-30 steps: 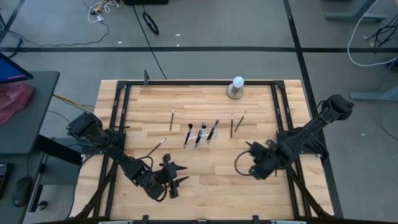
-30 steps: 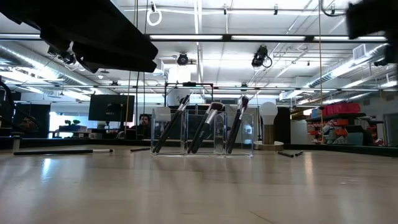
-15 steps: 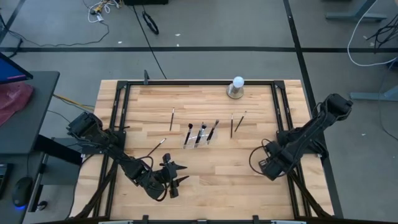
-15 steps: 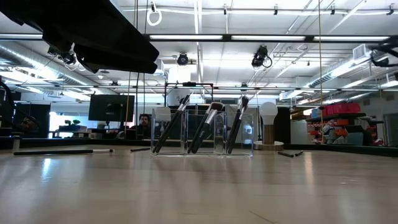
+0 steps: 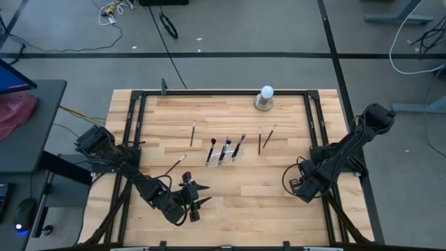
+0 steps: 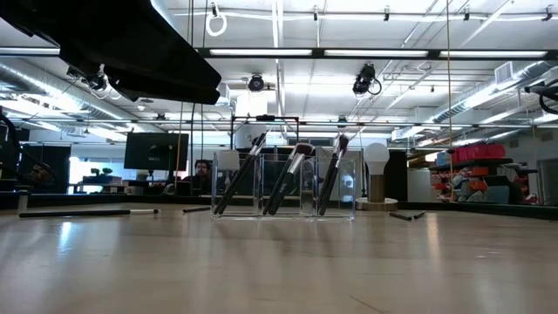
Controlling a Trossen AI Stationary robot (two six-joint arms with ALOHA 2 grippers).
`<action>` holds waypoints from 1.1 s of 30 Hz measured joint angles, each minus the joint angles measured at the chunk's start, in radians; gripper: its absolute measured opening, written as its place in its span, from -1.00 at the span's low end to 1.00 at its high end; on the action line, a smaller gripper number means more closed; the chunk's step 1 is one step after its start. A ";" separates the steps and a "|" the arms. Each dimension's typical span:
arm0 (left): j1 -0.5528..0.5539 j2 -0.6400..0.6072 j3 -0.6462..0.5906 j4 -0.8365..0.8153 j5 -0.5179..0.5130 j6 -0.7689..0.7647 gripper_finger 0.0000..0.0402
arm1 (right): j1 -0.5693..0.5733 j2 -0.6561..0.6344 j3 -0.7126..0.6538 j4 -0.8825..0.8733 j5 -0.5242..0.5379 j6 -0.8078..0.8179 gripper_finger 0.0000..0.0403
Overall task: Put items in baskets/containers
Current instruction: Put the eyeshadow brush into the transparent organizer
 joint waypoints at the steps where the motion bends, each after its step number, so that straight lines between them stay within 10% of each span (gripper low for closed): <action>1: 0.000 0.000 0.000 -0.001 0.000 0.000 -0.07 | 0.000 0.001 0.010 0.000 0.011 -0.020 -0.73; 21: 0.000 0.000 0.000 -0.029 0.003 -0.004 -0.07 | 0.061 0.136 0.045 0.270 0.377 -0.180 -0.89; 33: 0.000 0.000 0.000 -0.023 0.003 -0.012 -0.07 | 0.104 0.148 0.038 0.286 0.593 -0.365 -0.31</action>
